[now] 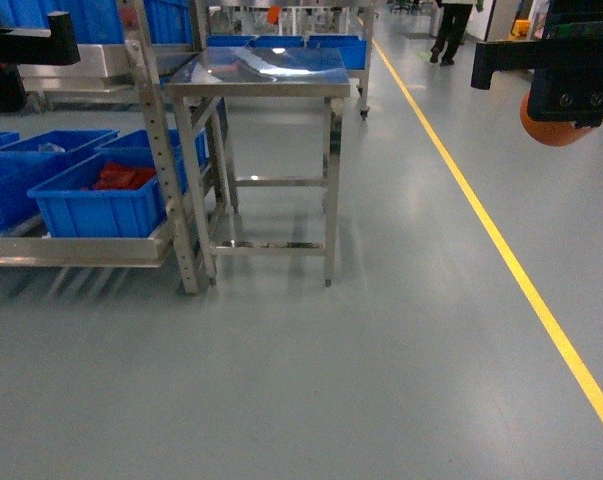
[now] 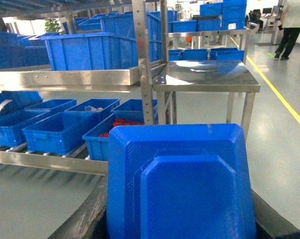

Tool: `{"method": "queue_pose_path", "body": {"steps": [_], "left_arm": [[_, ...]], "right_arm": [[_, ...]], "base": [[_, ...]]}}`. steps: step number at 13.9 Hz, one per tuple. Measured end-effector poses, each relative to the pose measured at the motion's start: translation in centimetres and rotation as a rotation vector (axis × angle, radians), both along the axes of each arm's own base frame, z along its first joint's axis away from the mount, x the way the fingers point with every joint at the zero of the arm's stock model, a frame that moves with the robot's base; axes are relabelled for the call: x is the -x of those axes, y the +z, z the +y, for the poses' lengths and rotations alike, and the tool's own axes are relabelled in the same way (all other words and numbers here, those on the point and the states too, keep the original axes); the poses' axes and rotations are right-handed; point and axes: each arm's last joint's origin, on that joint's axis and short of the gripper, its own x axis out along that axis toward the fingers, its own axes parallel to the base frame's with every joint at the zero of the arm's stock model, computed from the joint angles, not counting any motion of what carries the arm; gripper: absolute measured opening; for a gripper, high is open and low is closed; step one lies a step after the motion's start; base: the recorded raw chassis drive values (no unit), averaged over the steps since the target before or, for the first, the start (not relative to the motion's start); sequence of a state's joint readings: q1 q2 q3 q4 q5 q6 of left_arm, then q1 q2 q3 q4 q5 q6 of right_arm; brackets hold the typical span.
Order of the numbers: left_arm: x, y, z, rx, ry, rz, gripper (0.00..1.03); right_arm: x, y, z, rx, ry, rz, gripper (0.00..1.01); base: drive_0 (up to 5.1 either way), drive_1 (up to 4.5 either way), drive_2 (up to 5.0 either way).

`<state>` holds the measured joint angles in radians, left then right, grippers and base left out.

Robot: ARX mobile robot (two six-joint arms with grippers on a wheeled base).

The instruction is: Sort blue parts and orange caps into right shelf containers

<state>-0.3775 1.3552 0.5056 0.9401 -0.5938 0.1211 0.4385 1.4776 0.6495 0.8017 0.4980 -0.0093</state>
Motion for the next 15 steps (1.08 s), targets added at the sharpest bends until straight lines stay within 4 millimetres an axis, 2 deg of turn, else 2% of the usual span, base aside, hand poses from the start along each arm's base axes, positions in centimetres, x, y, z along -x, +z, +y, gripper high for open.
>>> {"method": "queue_pose_path", "body": {"steps": [15], "left_arm": [[0.02, 0.04, -0.03, 0.001, -0.003, -0.004, 0.44]], "right_arm": [[0.0, 0.03, 0.0, -0.001, 0.0, -0.002, 0.44]], "base": [[0.0, 4.36, -4.3]]}}
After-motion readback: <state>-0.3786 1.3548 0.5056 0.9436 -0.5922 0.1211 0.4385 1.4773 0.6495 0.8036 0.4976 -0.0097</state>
